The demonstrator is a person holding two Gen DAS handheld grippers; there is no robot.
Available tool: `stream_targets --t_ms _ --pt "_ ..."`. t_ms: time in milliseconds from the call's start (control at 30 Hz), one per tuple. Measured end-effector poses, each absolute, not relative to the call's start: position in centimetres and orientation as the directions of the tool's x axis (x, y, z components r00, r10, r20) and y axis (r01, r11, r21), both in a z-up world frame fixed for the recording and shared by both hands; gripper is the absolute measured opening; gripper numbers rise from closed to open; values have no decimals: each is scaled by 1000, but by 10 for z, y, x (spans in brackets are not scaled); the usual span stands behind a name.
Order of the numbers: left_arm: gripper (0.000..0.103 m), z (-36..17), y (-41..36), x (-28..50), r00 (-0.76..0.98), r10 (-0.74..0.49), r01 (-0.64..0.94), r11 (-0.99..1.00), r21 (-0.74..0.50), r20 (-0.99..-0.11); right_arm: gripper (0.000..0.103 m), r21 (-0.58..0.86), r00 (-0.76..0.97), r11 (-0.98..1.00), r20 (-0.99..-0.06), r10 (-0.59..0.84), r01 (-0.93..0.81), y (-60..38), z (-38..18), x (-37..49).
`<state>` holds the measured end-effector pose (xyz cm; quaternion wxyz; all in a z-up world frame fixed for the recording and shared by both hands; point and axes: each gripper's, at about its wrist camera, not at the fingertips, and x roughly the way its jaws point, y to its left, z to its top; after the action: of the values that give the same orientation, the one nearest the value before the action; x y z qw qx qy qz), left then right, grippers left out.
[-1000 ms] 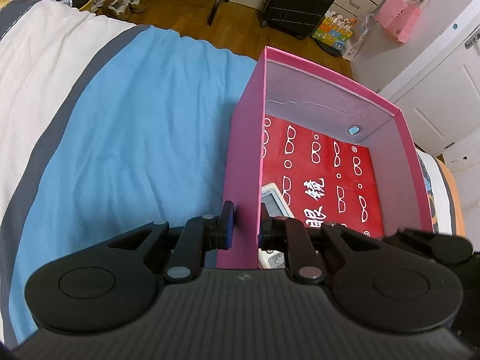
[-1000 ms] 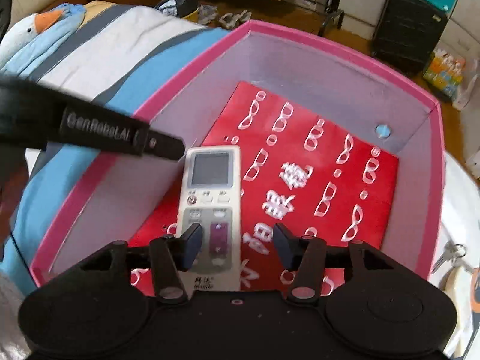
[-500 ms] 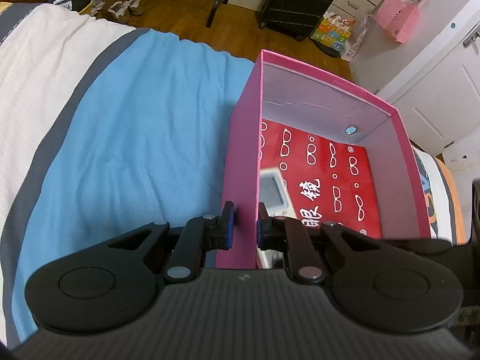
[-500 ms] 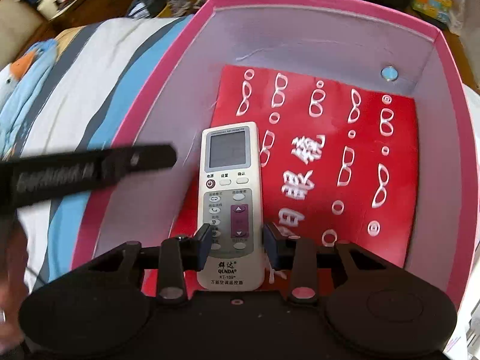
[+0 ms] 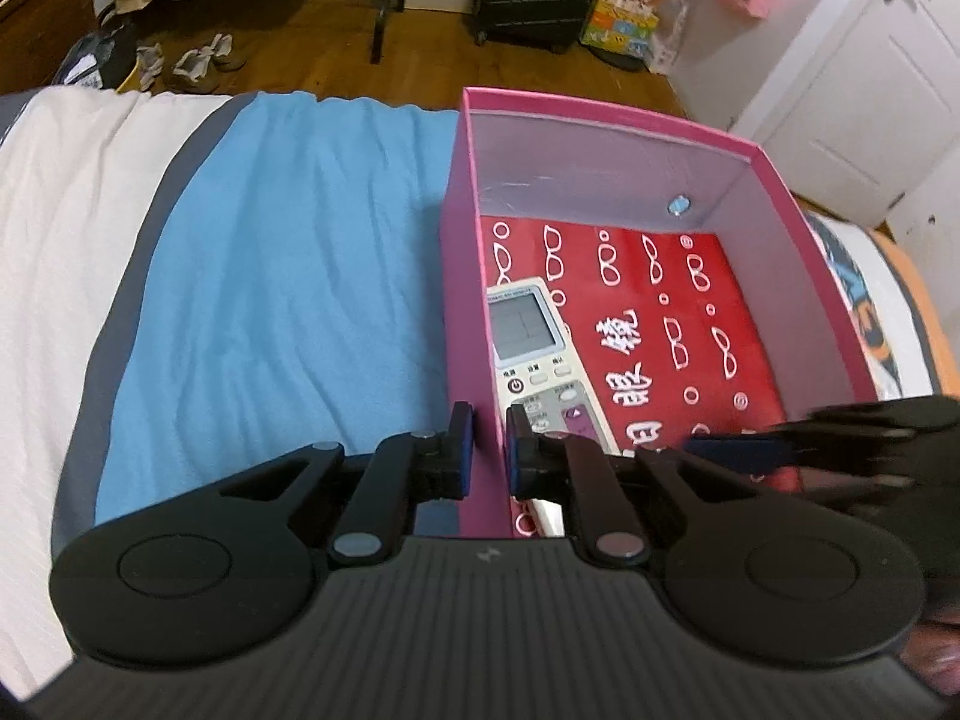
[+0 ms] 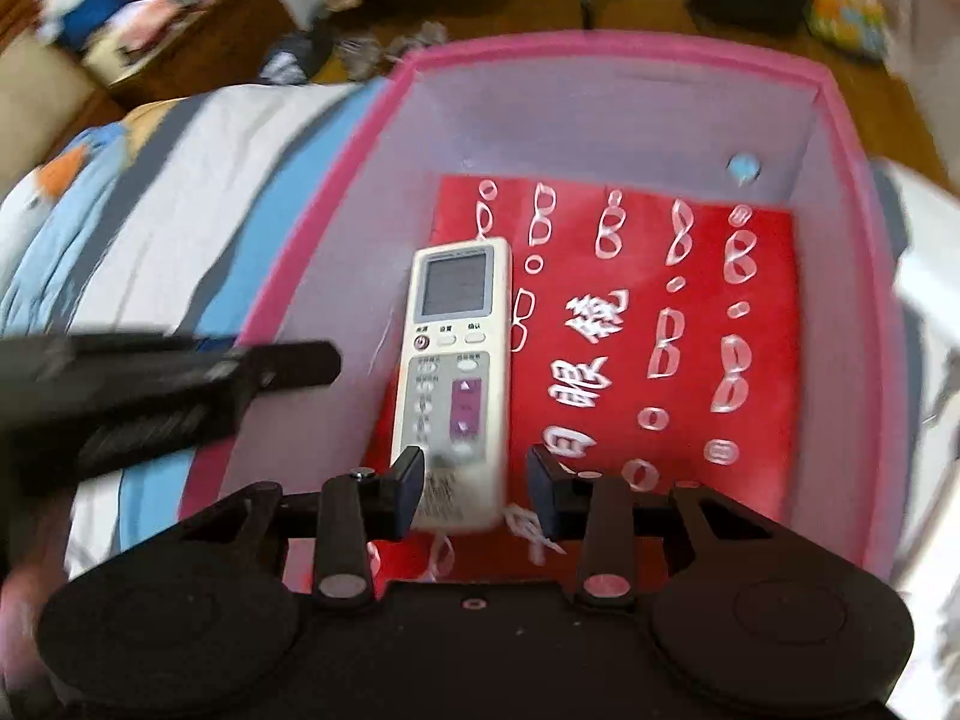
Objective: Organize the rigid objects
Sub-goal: 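Lower the white remote into the pink box and open the right tool, then grasp the white power bank with the right tool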
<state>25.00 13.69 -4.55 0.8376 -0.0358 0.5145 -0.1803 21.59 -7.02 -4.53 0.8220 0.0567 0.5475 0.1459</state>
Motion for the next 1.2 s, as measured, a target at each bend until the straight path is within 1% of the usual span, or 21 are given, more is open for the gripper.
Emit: stream_targets --t_ms 100,167,233,333,433,533,633,700,767,833,1000,1067,1133,1200 --pt "13 -49 135 251 379 -330 263 934 -241 -865 44 213 420 940 -852 312 -266 -89 -18 190" --pt "13 -50 132 251 373 -322 260 937 -235 -870 44 148 483 941 -827 286 -304 -98 1 181" --pt "13 -49 129 250 377 -307 266 939 -216 -874 46 127 528 939 -799 289 -321 -116 19 167" --pt "13 -48 125 247 385 -287 273 943 -189 -877 46 125 551 935 -778 301 -333 -143 32 150" --pt "11 -49 123 244 398 -261 275 949 -157 -880 49 73 549 923 -785 287 -379 -168 34 135" --pt "10 -58 120 243 377 -211 235 964 -127 -902 52 16 531 911 -808 254 -411 -191 23 124" --pt "8 -60 118 243 377 -209 230 965 -128 -902 58 -6 504 899 -830 239 -437 -208 5 113" --pt "7 -57 116 241 394 -196 230 967 -110 -898 66 -9 478 887 -845 241 -462 -218 -7 105" --pt "6 -54 116 240 411 -192 226 969 -104 -891 68 -11 472 875 -845 251 -484 -223 -16 98" --pt "6 -53 116 239 417 -191 224 969 -103 -889 68 -56 471 863 -855 218 -502 -223 -30 95" --pt "6 -54 111 237 423 -172 232 970 -78 -890 69 -201 455 845 -889 56 -496 -211 -63 98" --pt "6 -53 111 238 424 -172 235 969 -75 -889 69 -258 475 825 -880 14 -502 -211 -71 99" --pt "6 -54 113 239 424 -179 235 968 -83 -888 68 -228 469 852 -883 23 -471 -215 -75 106" --pt "6 -55 115 241 420 -188 231 968 -96 -888 63 -175 455 882 -889 50 -439 -218 -76 113"
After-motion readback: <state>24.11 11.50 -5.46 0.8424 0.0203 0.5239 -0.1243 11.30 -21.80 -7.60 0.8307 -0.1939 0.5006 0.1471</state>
